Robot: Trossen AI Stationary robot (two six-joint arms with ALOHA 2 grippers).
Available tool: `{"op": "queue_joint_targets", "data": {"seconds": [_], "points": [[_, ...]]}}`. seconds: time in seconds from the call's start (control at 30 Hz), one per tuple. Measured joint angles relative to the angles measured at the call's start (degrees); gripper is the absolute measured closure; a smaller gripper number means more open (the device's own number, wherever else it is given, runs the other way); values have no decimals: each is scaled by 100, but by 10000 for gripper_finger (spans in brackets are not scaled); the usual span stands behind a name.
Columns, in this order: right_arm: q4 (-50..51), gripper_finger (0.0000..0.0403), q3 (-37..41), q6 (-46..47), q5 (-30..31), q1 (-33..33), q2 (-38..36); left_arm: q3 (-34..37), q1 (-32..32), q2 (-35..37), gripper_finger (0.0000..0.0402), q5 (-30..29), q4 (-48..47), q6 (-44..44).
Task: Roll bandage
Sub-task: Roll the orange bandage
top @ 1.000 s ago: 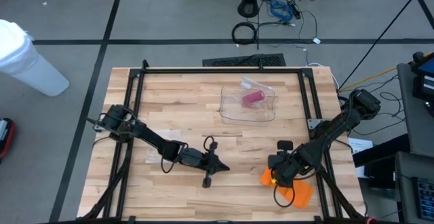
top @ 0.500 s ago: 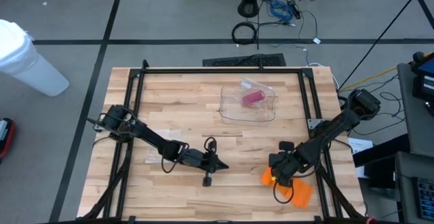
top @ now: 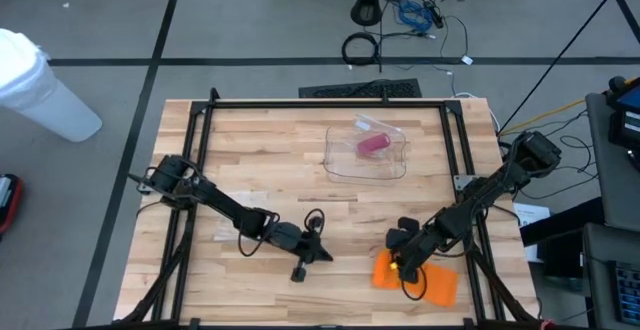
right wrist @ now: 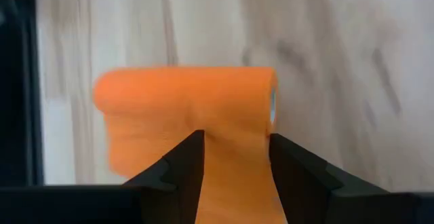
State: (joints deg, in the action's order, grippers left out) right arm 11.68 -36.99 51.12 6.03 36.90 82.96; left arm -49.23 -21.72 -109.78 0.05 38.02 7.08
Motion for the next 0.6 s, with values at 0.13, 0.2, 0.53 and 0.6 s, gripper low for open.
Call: {"op": "queue_joint_targets", "data": {"seconds": [0.13,0.2,0.53,0.6], "points": [[-336,252,0,430,540,-230,0,-172,-144,-9,384,-202,-1,-213],[-365,252,0,586,650,-325,0,-205,-210,-9,384,-403,2,-332],[-26,252,-262,-491,735,-445,0,-208,-238,-13,384,-751,-272,-447],[140,252,-435,-689,699,-401,0,-208,-238,-13,384,-758,-275,-447]]}}
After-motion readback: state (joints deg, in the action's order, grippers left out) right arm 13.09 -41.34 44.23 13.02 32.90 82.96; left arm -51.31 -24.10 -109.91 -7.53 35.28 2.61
